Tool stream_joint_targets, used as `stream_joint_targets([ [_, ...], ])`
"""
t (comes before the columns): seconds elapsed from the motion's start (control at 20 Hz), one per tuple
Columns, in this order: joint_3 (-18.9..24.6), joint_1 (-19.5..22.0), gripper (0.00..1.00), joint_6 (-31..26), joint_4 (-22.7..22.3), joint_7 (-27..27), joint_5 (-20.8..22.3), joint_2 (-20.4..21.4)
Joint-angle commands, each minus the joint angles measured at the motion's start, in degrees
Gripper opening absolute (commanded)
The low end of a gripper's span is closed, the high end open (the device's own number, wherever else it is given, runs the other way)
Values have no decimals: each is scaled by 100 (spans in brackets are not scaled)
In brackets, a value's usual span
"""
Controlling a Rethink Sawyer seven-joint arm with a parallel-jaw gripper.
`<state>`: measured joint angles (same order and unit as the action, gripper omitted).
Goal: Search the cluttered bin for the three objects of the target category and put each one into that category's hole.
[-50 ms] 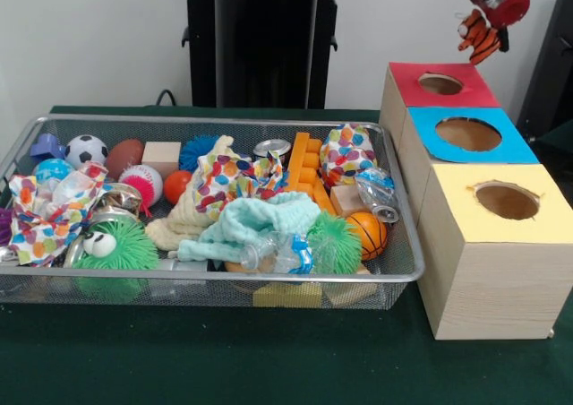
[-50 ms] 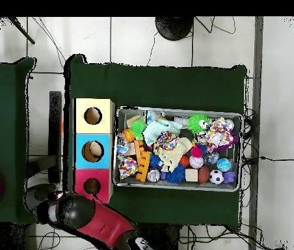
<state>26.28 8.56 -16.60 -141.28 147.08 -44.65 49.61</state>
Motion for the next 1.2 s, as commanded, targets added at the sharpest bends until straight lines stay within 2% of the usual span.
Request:
stream_joint_targets([
  [0.05, -211, 198, 0, 298, 60, 399, 248, -260],
  [0.3, -292, 174, 0, 353, 90, 484, 429, -324],
  [0.5, 88, 425, 0, 779, -74, 638, 520, -506],
  [0.65, 110, 493, 0, 1082, -30, 677, 718, -774],
  [0.9, -176, 400, 0, 1163, 234, 563, 978, -1013],
  [1.2, -189, 486, 0, 1184, 262, 620, 1180, -1115],
])
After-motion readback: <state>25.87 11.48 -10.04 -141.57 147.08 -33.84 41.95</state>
